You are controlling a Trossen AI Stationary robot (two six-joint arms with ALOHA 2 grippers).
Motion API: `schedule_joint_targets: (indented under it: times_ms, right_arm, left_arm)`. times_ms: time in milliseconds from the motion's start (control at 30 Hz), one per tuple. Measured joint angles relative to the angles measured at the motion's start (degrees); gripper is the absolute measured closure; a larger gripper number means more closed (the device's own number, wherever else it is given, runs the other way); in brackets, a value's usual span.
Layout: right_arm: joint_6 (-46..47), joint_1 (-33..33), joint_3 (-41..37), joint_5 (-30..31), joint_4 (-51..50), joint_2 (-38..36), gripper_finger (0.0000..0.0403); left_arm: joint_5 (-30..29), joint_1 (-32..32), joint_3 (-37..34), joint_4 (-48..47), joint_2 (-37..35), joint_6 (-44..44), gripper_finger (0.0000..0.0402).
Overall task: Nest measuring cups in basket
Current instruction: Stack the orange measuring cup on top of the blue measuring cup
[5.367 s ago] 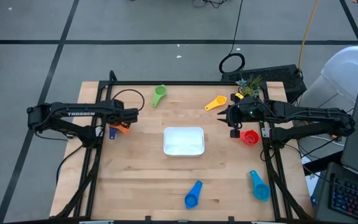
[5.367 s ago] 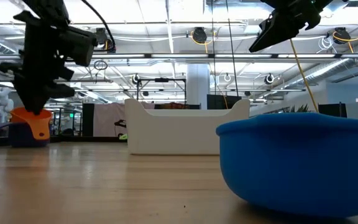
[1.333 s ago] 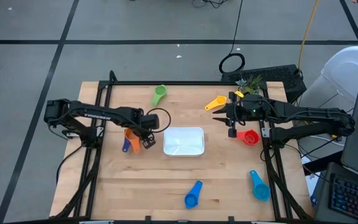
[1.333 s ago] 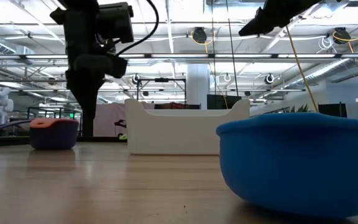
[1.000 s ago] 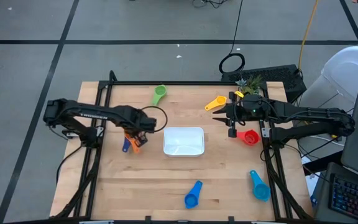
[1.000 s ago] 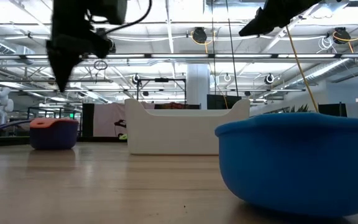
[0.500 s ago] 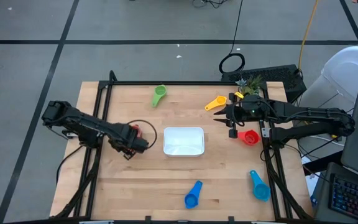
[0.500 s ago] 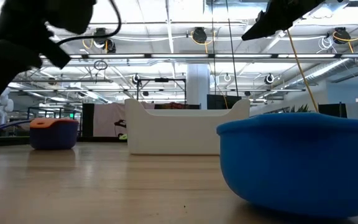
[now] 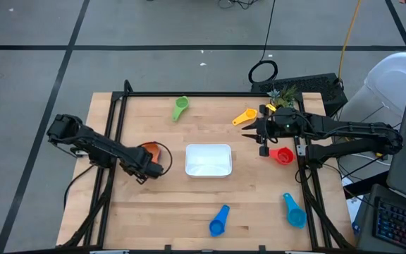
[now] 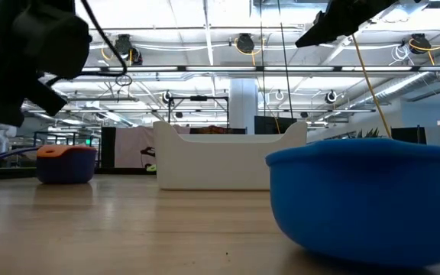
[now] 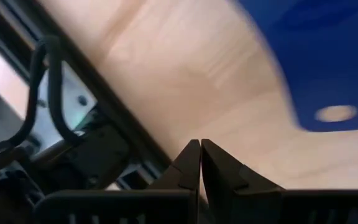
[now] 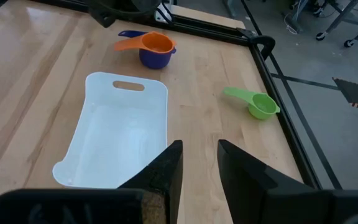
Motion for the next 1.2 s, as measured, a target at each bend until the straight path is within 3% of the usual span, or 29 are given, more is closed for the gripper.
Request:
schedule_joint_targets:
  times_ms: [233, 400, 533, 700, 767, 867, 967, 1033, 1200]
  right_arm:
    - [0.2, 0.0, 0.0, 0.0, -0.1, 0.0, 0.0307]
    - [0.2, 0.0, 0.0, 0.0, 0.1, 0.0, 0.0307]
    - [0.3, 0.0, 0.0, 0.0, 0.0, 0.0, 0.0307]
    - [1.3, 0.0, 0.0, 0.0, -0.2, 0.0, 0.0307]
    - [1.3, 0.0, 0.0, 0.0, -0.2, 0.0, 0.0307]
    - [1.3, 0.0, 0.0, 0.0, -0.2, 0.0, 0.0307]
    - [1.3, 0.0, 0.0, 0.0, -0.2, 0.0, 0.0307]
    - [1.3, 0.0, 0.0, -0.1, -0.1, 0.0, 0.0307]
    - [1.2, 0.0, 0.0, 0.0, -0.1, 0.0, 0.0307]
  left_arm:
    - [2.7, -0.2, 0.7, 12.3, 0.0, 5.6, 0.0383]
    - [-5.5, -1.3, 3.9, 7.1, -2.1, 4.1, 0.0383]
    - [-10.7, -2.6, 2.6, 1.5, -6.4, -0.7, 0.0383]
    - [0.3, -3.2, -3.4, -4.3, -9.5, -5.0, 0.0383]
    - [0.9, -3.8, -2.8, -4.6, -9.6, -4.9, 0.0383]
    - [-1.9, -3.7, -2.3, -0.6, -9.8, -4.8, 0.0383]
    - [-6.7, -3.9, -1.3, 15.9, -11.4, 0.9, 0.0383]
    - [-8.6, -3.9, -1.3, 20.9, -12.5, 3.6, 0.0383]
    - [-9.7, -3.9, -1.5, 10.5, -14.8, -2.6, 0.0383]
